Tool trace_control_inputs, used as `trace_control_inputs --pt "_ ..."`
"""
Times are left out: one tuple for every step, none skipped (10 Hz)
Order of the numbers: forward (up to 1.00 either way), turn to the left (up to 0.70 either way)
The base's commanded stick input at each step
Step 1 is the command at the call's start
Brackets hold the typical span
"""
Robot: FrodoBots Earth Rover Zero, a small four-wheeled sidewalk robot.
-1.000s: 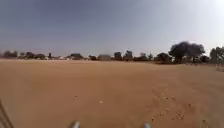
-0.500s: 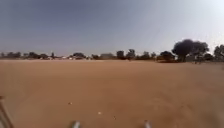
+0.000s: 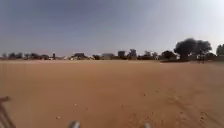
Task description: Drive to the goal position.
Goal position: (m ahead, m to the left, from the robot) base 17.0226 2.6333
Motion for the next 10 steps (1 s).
trace_control_inputs --pt "0.70 0.00" --pt "0.70 0.00" --pt "0.70 0.00" --pt "0.70 0.00" --pt "0.70 0.00" --pt "0.70 0.00" --pt "0.70 0.00" --pt "0.70 0.00" --pt "0.70 0.00" --pt "0.70 0.00"
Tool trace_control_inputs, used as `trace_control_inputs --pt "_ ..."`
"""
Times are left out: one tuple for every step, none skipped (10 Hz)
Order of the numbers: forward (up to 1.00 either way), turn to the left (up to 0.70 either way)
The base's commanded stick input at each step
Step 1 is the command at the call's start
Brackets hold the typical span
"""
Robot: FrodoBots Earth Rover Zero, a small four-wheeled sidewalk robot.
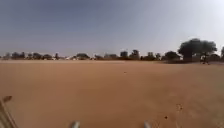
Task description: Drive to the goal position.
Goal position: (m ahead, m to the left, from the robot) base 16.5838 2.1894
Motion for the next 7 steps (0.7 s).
trace_control_inputs --pt "0.70 0.00" --pt "0.70 0.00" --pt "0.70 0.00" --pt "0.70 0.00" --pt "0.70 0.00" --pt "0.70 0.00" --pt "0.70 0.00"
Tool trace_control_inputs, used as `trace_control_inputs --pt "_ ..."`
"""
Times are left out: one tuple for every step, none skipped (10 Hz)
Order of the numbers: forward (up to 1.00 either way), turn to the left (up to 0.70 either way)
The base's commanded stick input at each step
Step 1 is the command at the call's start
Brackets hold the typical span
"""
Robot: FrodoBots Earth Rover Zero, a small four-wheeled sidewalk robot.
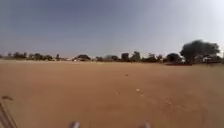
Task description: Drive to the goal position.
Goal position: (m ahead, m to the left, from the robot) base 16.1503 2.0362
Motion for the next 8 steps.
trace_control_inputs --pt "0.70 0.00" --pt "0.70 0.00" --pt "0.70 0.00" --pt "0.70 0.00" --pt "0.70 0.00" --pt "0.70 0.00" --pt "0.70 0.00" --pt "0.70 0.00"
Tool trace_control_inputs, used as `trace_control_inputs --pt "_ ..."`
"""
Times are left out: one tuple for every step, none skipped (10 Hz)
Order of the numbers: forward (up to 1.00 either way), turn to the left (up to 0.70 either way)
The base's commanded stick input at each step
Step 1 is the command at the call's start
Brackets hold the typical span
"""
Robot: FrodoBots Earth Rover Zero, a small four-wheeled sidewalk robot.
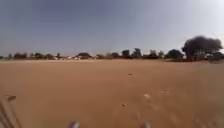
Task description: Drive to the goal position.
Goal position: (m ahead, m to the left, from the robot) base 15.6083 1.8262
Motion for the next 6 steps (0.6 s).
trace_control_inputs --pt "0.70 0.00" --pt "0.70 0.00" --pt "0.70 0.00" --pt "0.70 0.00" --pt "0.70 0.00" --pt "0.70 0.00"
